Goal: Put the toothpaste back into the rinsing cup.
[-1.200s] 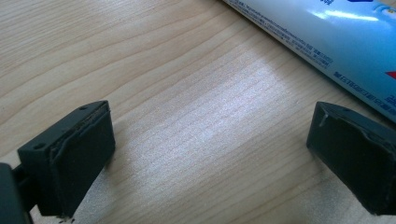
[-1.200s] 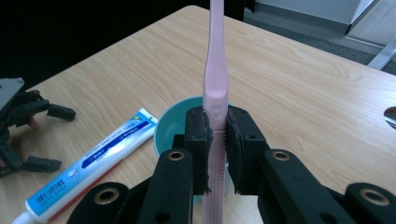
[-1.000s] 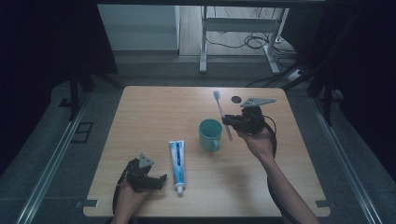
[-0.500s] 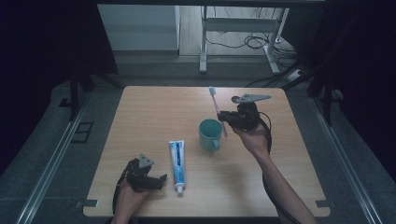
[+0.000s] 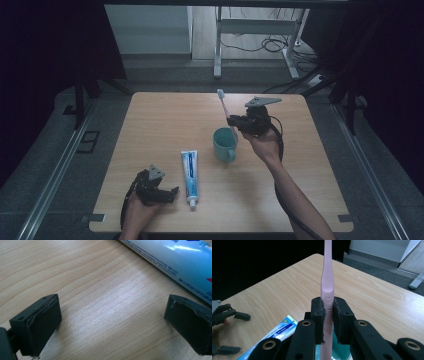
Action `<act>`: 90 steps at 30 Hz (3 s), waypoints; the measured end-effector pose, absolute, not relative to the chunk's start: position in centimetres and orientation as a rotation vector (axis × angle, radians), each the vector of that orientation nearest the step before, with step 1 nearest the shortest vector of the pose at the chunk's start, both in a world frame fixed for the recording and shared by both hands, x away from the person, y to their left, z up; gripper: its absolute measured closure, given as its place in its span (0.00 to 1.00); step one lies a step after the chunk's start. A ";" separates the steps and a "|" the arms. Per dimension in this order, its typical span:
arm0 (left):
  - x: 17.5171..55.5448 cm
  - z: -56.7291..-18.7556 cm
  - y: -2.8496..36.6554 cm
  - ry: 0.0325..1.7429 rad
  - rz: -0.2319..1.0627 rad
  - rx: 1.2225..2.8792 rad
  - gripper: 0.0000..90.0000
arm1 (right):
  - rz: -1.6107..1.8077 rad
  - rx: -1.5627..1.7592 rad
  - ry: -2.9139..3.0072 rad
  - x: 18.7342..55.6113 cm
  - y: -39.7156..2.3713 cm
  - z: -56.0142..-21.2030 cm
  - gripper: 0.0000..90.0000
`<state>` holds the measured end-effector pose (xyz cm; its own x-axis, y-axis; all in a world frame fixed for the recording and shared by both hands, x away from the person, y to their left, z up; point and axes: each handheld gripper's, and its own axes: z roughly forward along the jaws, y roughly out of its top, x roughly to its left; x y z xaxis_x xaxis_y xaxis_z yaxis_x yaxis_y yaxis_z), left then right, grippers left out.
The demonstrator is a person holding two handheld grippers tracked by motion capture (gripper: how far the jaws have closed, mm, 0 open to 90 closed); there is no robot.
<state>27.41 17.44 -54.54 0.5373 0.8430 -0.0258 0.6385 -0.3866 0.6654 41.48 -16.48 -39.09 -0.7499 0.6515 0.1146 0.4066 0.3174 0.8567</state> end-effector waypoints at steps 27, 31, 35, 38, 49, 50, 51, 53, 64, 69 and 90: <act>27.4 -54.5 17.4 1.192 0.422 2.148 0.01 | 1.386 0.958 2.339 41.9 -15.6 -42.6 0.88; 27.4 -54.5 17.4 1.193 0.422 2.148 0.01 | 1.382 0.961 2.340 41.9 -15.6 -43.2 0.88; 27.4 -54.5 17.4 1.193 0.422 2.148 0.01 | 1.382 0.959 2.345 41.8 -15.7 -43.8 0.88; 27.4 -54.5 17.4 1.193 0.422 2.148 0.01 | 1.382 0.961 2.346 41.7 -15.7 -44.1 0.88; 27.4 -54.5 17.4 1.192 0.423 2.148 0.01 | 1.369 0.991 2.361 41.5 -15.6 -46.0 0.88; 27.4 -54.5 17.4 1.192 0.423 2.148 0.01 | 1.369 0.991 2.361 41.5 -15.6 -46.0 0.88; 27.4 -54.5 17.4 1.191 0.423 2.148 0.01 | 1.368 0.992 2.362 41.5 -15.6 -46.1 0.88; 27.4 -54.5 17.4 1.195 0.422 2.146 0.01 | 1.362 0.992 2.366 41.5 -15.6 -46.4 0.88; 27.4 -54.5 17.4 1.199 0.420 2.144 0.01 | 1.350 1.001 2.383 41.6 -15.4 -47.2 0.88; 27.4 -54.6 17.4 1.199 0.420 2.143 0.01 | 1.343 1.010 2.393 41.6 -15.4 -47.6 0.87; 27.4 -54.5 17.4 1.199 0.420 2.144 0.01 | 1.348 1.031 2.411 41.7 -15.7 -47.6 0.83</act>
<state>27.38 17.40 -54.55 0.5331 0.8455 -0.0305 0.6417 -0.3805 0.6659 41.70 -15.69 -47.64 -0.7390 0.6545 0.1598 0.4791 0.3437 0.8077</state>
